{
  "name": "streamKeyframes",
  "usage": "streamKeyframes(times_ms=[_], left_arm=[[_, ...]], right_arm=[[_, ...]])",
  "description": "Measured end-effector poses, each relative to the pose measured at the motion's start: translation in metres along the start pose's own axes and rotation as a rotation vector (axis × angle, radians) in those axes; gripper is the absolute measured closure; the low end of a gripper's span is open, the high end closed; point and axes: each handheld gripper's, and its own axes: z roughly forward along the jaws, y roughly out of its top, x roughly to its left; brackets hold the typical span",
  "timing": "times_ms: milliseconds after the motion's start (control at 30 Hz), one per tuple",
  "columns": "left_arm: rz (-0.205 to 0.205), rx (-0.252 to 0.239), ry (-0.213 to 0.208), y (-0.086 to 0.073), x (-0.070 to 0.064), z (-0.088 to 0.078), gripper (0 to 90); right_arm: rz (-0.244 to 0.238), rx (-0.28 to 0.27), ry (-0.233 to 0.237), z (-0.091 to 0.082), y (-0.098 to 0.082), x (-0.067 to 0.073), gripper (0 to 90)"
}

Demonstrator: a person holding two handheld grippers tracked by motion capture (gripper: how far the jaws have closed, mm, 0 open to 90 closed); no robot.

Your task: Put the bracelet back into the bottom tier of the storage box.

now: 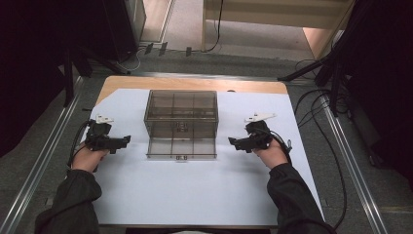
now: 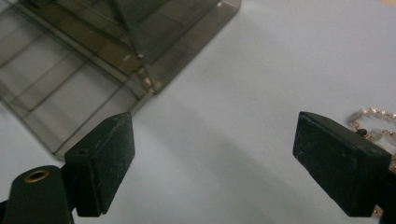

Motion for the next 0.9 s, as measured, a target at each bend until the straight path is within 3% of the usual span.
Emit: streamKeyframes(times_ms=[67,233,367,900], left_arm=[[0.0,-0.001,0.002,0.0,0.0,0.0,14.1],[0.012,0.002,0.0,0.0,-0.002,0.0,14.1],[0.013,0.007,-0.006,-0.001,-0.002,0.0,14.1],[0.014,0.007,-0.002,-0.001,-0.002,-0.002,14.1]], right_arm=[[0.01,0.003,0.019,-0.006,0.0,0.001,13.7],[0.005,0.005,0.012,-0.011,-0.003,-0.002,13.8],[0.016,0.004,-0.008,-0.012,-0.004,-0.007,13.9],[0.012,0.012,-0.004,-0.011,-0.005,-0.014,13.8]])
